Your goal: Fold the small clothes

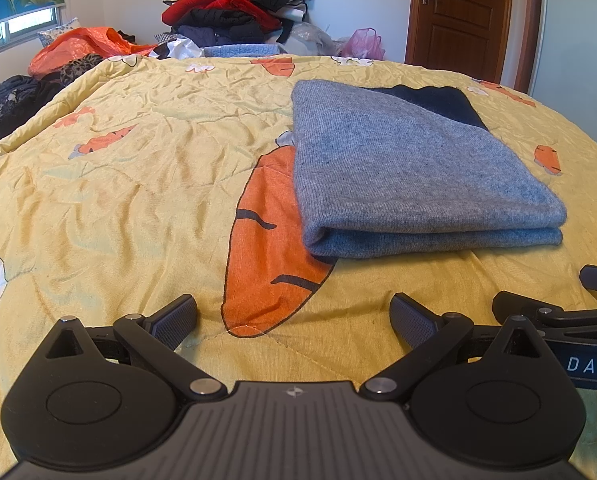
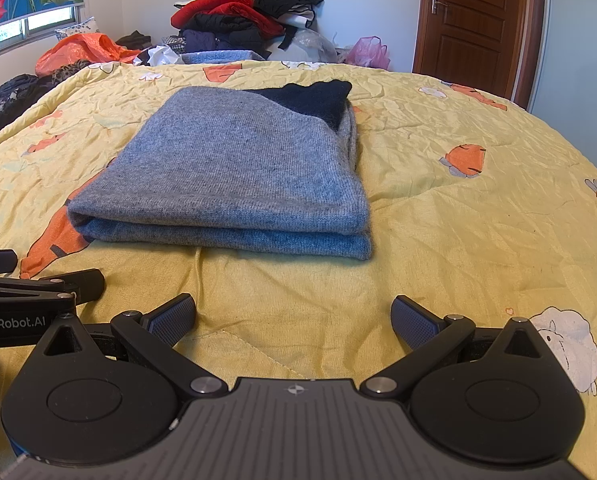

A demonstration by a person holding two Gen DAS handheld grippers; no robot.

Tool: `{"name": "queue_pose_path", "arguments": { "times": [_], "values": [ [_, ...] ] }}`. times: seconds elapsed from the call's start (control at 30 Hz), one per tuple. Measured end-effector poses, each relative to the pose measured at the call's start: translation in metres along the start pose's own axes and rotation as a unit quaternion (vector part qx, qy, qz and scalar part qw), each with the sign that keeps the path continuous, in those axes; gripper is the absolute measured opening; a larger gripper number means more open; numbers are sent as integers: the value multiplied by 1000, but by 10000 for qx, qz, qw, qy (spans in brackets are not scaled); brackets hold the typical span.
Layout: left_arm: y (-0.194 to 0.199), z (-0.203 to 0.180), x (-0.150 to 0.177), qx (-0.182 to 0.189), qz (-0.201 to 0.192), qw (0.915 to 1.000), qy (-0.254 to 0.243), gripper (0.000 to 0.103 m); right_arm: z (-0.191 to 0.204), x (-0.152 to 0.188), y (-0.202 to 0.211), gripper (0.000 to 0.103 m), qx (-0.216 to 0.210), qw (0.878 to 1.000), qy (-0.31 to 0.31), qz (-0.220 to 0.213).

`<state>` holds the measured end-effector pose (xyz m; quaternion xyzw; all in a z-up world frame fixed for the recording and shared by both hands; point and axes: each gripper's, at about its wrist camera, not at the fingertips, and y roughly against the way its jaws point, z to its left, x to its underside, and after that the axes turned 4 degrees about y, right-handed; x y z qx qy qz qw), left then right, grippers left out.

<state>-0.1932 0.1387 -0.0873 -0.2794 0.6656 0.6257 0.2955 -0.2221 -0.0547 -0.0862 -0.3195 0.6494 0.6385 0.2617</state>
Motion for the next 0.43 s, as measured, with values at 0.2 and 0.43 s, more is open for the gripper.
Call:
{"name": "queue_pose_path", "arguments": {
  "times": [0.2, 0.43],
  "values": [
    [0, 2, -1, 55, -18, 10000, 17, 103, 0, 0, 0, 103, -3, 10000, -3, -1],
    [0, 2, -1, 106, -20, 9999, 5, 103, 0, 0, 0, 103, 3, 10000, 1, -2]
  ]
}}
